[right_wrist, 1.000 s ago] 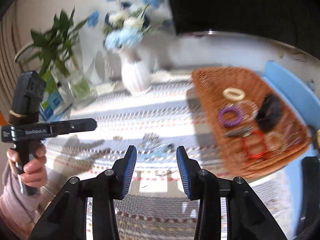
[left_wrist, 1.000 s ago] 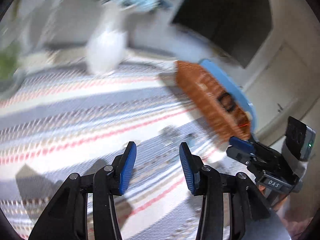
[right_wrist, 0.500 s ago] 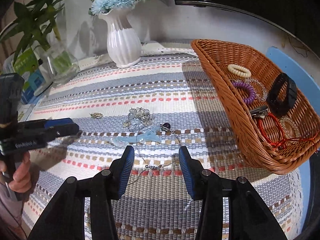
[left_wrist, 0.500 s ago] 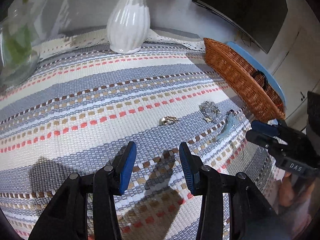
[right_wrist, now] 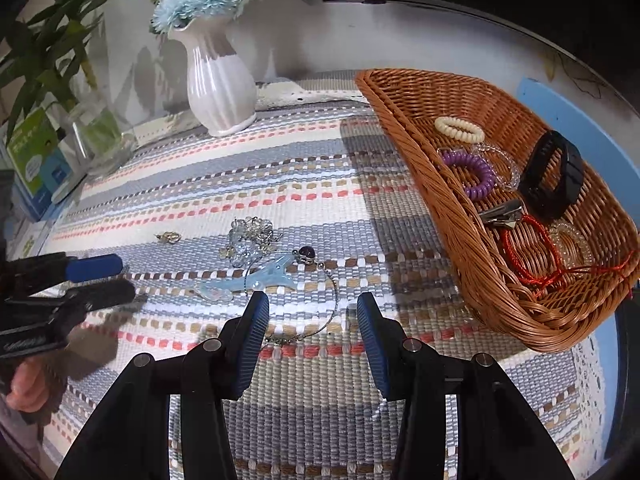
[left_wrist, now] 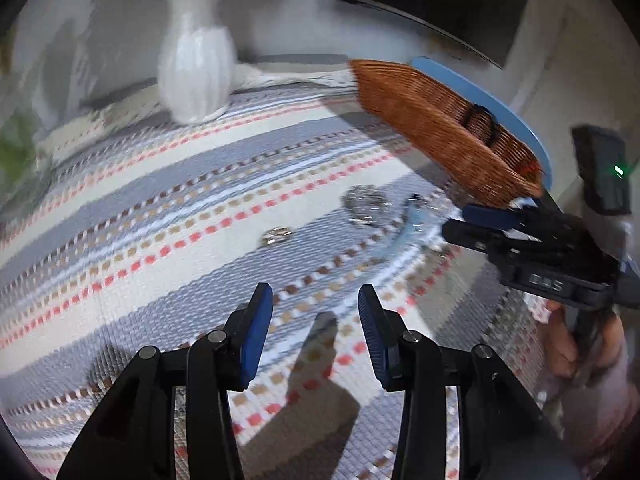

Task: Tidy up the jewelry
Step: 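Grasp the light blue hair clip with the left tool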

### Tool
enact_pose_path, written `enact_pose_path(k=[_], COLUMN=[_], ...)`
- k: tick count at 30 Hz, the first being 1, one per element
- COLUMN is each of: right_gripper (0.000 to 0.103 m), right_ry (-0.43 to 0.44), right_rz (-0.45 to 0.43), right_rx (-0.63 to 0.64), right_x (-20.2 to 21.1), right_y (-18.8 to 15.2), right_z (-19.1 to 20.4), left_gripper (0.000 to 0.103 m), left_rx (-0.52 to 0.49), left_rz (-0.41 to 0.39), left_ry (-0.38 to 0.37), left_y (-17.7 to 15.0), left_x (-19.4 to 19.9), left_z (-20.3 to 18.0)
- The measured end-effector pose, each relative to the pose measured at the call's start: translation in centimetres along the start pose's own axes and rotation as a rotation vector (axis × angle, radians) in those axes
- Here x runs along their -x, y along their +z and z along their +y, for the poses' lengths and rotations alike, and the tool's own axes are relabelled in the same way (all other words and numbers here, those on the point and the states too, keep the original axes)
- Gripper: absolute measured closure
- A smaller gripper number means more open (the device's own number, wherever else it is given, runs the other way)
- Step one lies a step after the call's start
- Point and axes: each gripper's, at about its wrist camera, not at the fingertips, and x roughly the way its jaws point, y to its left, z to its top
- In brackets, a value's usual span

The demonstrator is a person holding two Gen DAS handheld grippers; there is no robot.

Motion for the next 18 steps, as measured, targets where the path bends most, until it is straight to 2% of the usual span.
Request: enact_pose_path(k=[1, 4, 8, 10, 12, 18], right_gripper=[0.056, 0.061, 0.071, 0.073, 0.073, 0.076], right_ry=[0.000, -0.001, 0.012, 0.017, 0.019, -0.007], right_rz=[-0.004, -0.005, 0.004, 0.007, 0.015, 0.052], right_rx=[-0.002, -0.017, -0.037, -0.045, -0.048, -0.044], right_x=[0.0, 0.0, -0.1, -0.1, -0.3, -1.1], right_y=[0.0, 0.1, 0.1, 0.2, 0.2, 0.6], right_z=[0.0, -0.4, -0.9, -1.1, -1.1, -0.8], left_gripper=[0.058, 0.058, 0.058, 0.058, 0.058, 0.060], left_rx=[-0.036, -0.114, -0.238, -0.229, -0.190, -0.148], left_rz=[-0.001, 0.003, 0.045, 0.063, 0.045, 0.043], left_ry=[-0.003, -0.078, -0.071, -0.103, -0.152, -0.161], left_y=[0.4, 2.0, 2.9, 3.1, 3.1, 3.0], left_x=[0.3, 0.4, -2.4, -4.0, -4.8, -5.9], left_z=[-0.8, -2.9, -5.0, -4.8, -4.3, -3.9])
